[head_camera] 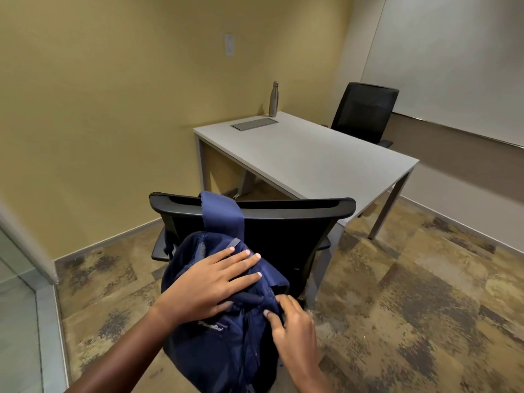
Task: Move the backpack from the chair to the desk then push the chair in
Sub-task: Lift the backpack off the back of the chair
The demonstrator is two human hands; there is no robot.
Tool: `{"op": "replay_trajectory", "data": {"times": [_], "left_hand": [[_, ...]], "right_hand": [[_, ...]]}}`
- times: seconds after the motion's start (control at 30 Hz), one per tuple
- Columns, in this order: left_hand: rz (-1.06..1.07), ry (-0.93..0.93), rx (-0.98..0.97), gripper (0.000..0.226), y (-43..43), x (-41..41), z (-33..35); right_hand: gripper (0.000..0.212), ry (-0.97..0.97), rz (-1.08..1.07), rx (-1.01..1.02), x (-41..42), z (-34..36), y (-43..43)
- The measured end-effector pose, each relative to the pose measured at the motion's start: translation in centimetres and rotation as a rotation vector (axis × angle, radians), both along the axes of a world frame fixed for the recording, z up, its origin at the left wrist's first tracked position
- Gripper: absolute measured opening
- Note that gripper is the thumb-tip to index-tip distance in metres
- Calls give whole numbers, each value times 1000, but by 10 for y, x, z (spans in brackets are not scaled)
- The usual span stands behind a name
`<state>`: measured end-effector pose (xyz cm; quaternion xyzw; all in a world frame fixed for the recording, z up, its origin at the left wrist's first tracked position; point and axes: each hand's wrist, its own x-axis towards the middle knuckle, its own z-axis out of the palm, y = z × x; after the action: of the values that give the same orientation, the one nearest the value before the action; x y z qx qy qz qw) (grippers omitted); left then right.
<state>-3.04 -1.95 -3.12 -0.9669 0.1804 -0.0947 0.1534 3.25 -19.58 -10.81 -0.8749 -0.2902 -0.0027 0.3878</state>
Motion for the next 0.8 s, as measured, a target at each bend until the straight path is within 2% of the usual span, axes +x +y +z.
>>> {"op": "replay_trajectory", "data": {"times": [0.1, 0.2, 0.23, 0.33, 0.4, 0.47, 0.53, 0.63, 0.73, 0.8], "left_hand": [[-17, -29, -37, 41, 2, -8, 1], [-15, -64, -108, 42, -1, -10, 6], [-7, -68, -130, 42, -3, -11, 7], [59, 5, -216, 38, -9, -11, 10], [84, 105, -295, 31, -10, -8, 8], [81, 154, -327, 28, -12, -5, 6], [82, 155, -387, 25, -16, -3, 4], [98, 176, -398, 29, -20, 2, 2], [113, 160, -413, 28, -19, 5, 7], [70, 41, -498, 26, -13, 8, 19]], "right_hand": [[19, 17, -19, 17, -6, -1, 3], [28, 24, -56, 91, -10, -3, 5], [39, 16, -61, 122, -11, -5, 4], [97, 20, 16, 24, -9, -9, 7], [115, 70, 72, -34, -5, -13, 13], [113, 222, 28, 93, 2, -15, 20], [100, 291, -59, 166, 7, -18, 24], [80, 230, -133, 61, 14, -26, 25], [60, 216, -185, 55, 22, -29, 26], [48, 232, -229, 99, 26, -29, 28]]}}
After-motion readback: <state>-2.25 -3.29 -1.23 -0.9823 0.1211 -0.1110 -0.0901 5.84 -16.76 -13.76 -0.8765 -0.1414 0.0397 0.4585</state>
